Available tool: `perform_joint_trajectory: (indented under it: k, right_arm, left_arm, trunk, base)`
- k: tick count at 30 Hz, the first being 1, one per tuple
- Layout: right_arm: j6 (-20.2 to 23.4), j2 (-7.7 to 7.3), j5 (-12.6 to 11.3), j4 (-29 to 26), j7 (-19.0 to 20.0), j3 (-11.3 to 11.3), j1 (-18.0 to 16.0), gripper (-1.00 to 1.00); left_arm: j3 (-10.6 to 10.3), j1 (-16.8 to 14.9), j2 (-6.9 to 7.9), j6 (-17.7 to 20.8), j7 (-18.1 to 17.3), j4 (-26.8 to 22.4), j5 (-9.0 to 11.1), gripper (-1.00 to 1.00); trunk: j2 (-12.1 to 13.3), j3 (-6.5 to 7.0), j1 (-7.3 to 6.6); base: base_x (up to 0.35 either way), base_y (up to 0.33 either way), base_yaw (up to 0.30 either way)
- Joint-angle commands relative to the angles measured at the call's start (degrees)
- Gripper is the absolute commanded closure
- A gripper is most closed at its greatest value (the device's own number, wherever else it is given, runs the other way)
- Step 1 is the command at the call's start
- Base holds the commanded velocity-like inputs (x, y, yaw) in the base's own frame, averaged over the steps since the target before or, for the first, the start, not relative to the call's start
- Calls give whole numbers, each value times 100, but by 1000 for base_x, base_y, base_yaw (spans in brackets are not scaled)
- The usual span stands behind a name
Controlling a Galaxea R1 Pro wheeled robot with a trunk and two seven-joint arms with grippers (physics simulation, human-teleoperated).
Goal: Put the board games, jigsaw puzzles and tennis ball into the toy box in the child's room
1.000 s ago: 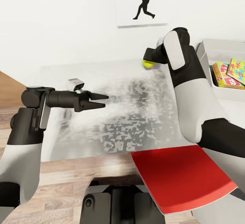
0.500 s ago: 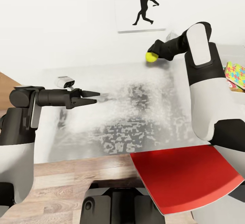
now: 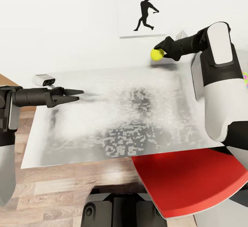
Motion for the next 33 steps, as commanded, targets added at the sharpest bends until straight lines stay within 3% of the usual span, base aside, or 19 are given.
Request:
perform_joint_trajectory:
  k: [1, 4, 7, 10, 22, 33]
  right_arm:
    - [0, -11, -68, -1, -55, 16, -5, 100]
    - [0, -28, -119, -6, -55, 18, -5, 100]
    - [0, -28, -394, -23, -55, 47, -5, 100]
    - [0, -23, -601, -35, -61, 161, -5, 100]
    - [0, -59, -763, -323, -63, 304, -5, 100]
    - [0, -461, -873, -439, -61, 474, 81, 100]
  left_arm:
    - [3, -1, 28, 59, -22, 0, -2, -100]
    - [19, 10, 269, 53, -22, 7, 1, -100]
    - [25, 18, 500, 52, -22, 27, 1, -100]
    - [30, 21, 624, 52, -22, 41, 2, -100]
    - [36, 36, 686, 52, -22, 46, 2, -100]
    - [301, 54, 820, 47, -22, 54, 0, -100]
  trunk:
    - [-8, 3, 4]
    - [-8, 31, 4]
    - [-8, 60, 4]
    - [-8, 89, 4]
    - [-8, 203, 4]
    - [-8, 308, 4]
  base:
    - [0, 0, 0]
    - [0, 0, 0]
    - [0, 0, 0]
    - [0, 0, 0]
    - [0, 0, 0]
    - [0, 0, 0]
